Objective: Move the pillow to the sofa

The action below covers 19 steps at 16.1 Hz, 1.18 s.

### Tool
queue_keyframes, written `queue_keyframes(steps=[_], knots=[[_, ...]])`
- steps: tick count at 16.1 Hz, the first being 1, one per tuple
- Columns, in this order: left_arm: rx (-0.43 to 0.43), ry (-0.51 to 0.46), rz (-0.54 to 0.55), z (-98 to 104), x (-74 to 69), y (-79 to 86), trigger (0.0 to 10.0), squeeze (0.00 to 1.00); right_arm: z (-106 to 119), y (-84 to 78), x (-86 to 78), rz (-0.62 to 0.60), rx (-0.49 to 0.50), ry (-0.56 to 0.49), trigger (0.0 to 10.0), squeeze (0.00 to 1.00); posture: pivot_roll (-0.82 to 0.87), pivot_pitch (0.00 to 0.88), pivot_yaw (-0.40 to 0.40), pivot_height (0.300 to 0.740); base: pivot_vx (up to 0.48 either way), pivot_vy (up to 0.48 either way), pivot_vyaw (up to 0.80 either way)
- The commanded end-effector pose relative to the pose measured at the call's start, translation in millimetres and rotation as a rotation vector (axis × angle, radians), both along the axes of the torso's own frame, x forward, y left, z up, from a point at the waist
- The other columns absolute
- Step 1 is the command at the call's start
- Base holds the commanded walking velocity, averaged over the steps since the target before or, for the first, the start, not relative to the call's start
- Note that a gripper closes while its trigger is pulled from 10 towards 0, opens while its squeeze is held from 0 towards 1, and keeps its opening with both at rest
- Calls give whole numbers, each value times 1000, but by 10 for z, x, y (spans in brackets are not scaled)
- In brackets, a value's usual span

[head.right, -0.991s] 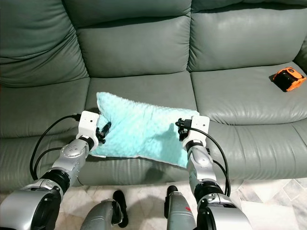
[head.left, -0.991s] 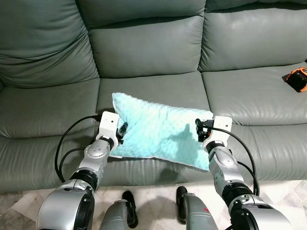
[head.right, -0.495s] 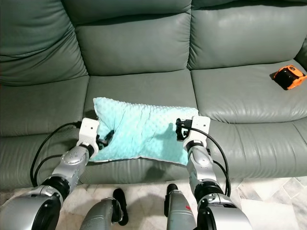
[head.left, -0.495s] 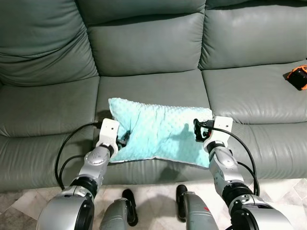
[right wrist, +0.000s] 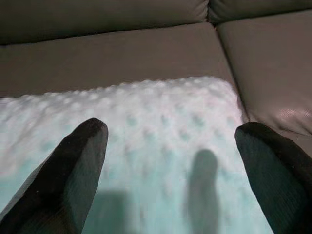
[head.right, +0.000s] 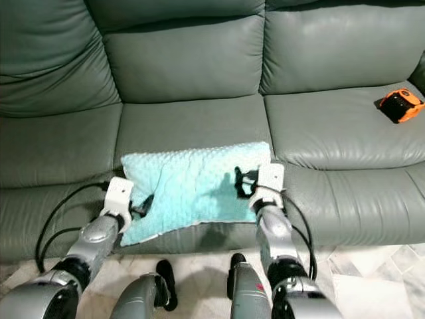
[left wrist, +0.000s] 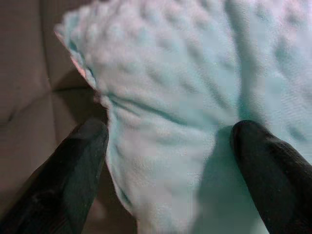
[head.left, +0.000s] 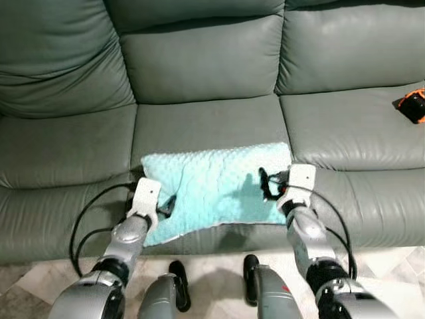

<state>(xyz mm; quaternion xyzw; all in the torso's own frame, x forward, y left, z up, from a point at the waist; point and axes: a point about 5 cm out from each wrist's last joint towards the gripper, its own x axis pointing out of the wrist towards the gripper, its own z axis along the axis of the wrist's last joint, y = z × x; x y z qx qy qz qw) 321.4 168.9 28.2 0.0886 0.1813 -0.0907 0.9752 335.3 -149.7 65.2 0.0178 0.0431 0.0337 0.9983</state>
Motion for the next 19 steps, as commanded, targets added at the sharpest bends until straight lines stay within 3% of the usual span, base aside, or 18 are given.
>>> queue_keyframes(steps=[1, 5, 10, 13, 15, 19], knots=[[43, 3, 28, -84, -100, 121, 10000, 1000, -86, 23, -83, 24, -9, 27, 10000, 1000, -148, 387, 74, 740, 0, 0, 0], [109, -149, 48, 154, 32, 213, 10000, 1000, -42, 26, -169, 46, 8, 30, 10000, 1000, -147, 383, 69, 740, 0, 0, 0], [101, -162, 67, 245, 84, 297, 10000, 1000, -78, 160, -377, 84, 49, 115, 10000, 1000, -147, 370, 69, 740, 0, 0, 0], [71, -98, 10, 84, -92, 335, 10000, 1000, -202, 156, -543, 64, 27, 215, 10000, 1000, -144, 366, 67, 740, 0, 0, 0], [55, -25, -33, -93, -360, 431, 10000, 1000, -370, 176, -693, 127, 32, 317, 10000, 1000, -134, 364, 67, 740, 0, 0, 0], [98, 86, -15, -296, -565, 574, 10000, 1000, -520, 235, -700, 234, 71, 369, 10000, 1000, -118, 369, 68, 740, 0, 0, 0]])
